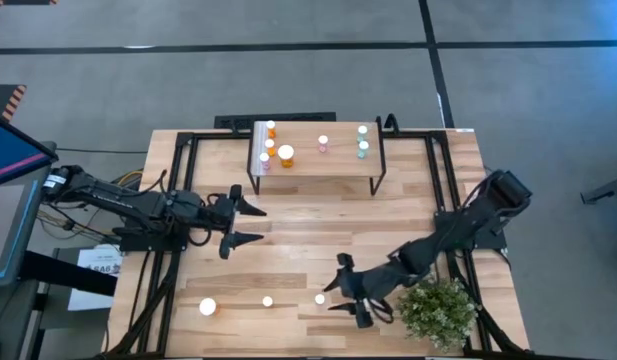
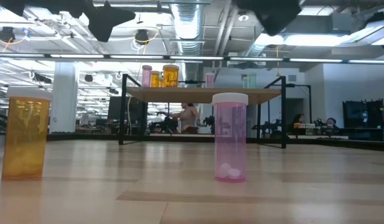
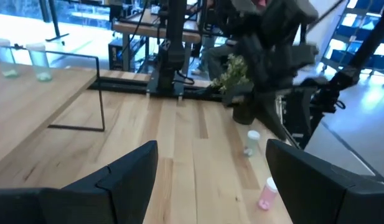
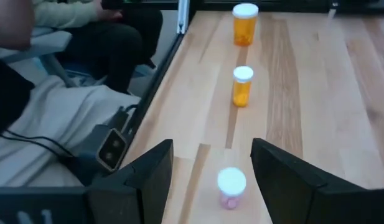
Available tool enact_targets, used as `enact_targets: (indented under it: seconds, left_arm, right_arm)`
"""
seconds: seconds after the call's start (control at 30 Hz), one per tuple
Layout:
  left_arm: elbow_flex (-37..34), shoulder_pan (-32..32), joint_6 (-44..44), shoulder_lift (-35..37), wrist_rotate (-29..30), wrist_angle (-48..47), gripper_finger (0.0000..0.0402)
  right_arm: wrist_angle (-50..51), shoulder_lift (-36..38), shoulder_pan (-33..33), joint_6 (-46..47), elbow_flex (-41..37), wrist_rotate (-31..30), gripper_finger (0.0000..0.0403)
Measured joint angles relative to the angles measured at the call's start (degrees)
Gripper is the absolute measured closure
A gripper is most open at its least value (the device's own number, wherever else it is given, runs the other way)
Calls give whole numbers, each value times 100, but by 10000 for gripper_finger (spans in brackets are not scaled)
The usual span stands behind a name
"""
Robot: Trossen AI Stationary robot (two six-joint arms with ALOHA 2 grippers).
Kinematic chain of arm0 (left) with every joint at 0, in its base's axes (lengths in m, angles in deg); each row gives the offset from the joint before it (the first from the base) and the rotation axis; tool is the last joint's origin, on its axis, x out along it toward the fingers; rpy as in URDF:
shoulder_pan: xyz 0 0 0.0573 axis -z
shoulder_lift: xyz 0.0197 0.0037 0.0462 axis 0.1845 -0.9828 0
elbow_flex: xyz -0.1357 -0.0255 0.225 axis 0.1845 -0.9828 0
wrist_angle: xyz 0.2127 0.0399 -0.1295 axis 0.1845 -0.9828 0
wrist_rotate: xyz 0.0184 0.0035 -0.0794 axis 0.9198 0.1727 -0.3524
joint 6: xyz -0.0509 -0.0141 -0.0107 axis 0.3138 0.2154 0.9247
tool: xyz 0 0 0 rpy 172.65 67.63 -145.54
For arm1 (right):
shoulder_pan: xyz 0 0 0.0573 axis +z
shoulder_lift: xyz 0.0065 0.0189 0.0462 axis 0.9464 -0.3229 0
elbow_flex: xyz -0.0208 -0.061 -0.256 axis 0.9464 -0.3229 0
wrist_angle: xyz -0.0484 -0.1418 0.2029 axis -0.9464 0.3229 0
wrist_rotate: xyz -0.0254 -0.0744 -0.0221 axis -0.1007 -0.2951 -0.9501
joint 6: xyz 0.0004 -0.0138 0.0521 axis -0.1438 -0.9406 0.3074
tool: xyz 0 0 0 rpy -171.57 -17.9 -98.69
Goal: Pick and place medicine bottles onto shelf by color
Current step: Put the pink pill bottle on the shelf
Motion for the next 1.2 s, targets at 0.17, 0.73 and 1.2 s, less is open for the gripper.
enact_targets:
  seconds: [0.17, 0.73, 1.2]
  left_arm:
    - [0, -2, -2, -9, -9, 44, 115]
    - [0, 143, -55, -22, -42, 43, 115]
    - [0, 142, -111, -22, -40, 41, 115]
  right_arm:
    - [-2, -450, -87, -84, 265, -32, 163]
    - [1438, -978, -232, 281, 1169, -26, 162]
    - [1679, -1174, -147, 504, 1142, -5, 162]
